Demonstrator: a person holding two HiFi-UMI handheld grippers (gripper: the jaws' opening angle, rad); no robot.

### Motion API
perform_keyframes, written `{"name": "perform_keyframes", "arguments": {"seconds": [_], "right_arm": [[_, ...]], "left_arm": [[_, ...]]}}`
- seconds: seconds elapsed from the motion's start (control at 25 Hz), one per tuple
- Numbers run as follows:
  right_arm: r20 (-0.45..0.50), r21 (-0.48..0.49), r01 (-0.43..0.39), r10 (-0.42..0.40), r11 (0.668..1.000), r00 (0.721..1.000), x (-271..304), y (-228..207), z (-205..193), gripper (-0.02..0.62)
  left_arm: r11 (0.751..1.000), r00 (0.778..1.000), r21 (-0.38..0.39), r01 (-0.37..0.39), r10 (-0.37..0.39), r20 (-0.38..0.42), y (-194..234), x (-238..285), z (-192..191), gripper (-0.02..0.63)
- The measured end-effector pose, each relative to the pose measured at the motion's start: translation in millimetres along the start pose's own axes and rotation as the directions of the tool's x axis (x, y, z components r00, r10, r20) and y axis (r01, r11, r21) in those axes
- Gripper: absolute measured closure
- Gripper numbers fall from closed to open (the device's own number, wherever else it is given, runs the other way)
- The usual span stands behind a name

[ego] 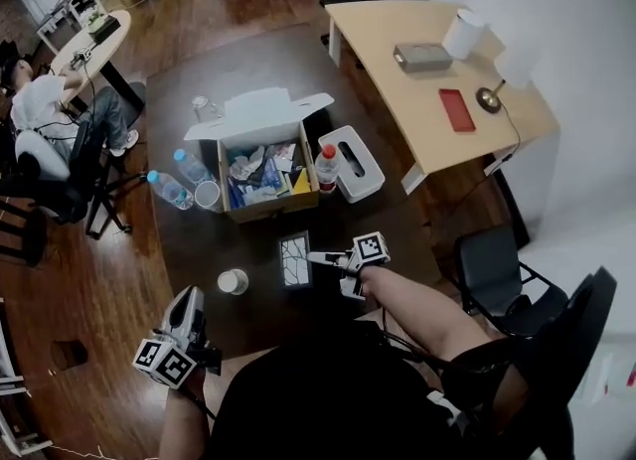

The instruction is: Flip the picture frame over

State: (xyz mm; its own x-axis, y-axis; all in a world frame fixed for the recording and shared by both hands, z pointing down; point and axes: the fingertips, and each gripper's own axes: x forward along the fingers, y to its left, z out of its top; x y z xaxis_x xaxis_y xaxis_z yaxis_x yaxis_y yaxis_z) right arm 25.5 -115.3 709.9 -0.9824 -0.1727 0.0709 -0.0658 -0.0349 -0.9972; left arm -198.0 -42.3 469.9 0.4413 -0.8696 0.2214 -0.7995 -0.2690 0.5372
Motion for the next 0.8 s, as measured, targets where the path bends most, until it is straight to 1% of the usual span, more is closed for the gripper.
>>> {"name": "perform_keyframes", "arguments": {"seconds": [0.16,0.44,0.56,0.64,0.72,0.8], "right_arm": [[-0.025,-0.010,0.045,-0.046,0.999,0.999,2.0,-10.7,0.2,0.529],[-0.069,-0.058,0.083,-0.087,0.995,0.994,3.9,-14.8,1.8,0.529],[-0.077,-0.080,0.133,-0.140,0.988,0.987,2.5,-17.1,1.1,0.528],[-0.073,-0.095,0.181,-0.188,0.979,0.979,1.9,-23.2,-0.7,0.526],[-0.051,-0.106,0.228,-0.235,0.968,0.971,-1.7,-31.8,0.4,0.518],[-0.016,-0.094,0.236,-0.239,0.967,0.971,-6.3,-34.7,3.8,0.518]], "left_arm": [[1.000,1.000,0.003,-0.019,0.019,0.015,4.4,-8.1,1.2,0.606],[0.998,0.998,-0.017,-0.056,0.057,0.027,15.0,-18.8,-0.3,0.606],[0.998,0.997,-0.021,-0.062,0.063,0.036,17.4,-20.4,-0.7,0.606],[0.997,0.997,0.009,-0.073,0.073,0.027,18.9,-20.4,-3.4,0.606],[0.997,0.997,0.039,-0.073,0.073,0.012,18.1,-18.8,-6.7,0.606],[0.998,0.998,0.030,-0.062,0.062,0.012,16.8,-16.2,-7.9,0.606]]}}
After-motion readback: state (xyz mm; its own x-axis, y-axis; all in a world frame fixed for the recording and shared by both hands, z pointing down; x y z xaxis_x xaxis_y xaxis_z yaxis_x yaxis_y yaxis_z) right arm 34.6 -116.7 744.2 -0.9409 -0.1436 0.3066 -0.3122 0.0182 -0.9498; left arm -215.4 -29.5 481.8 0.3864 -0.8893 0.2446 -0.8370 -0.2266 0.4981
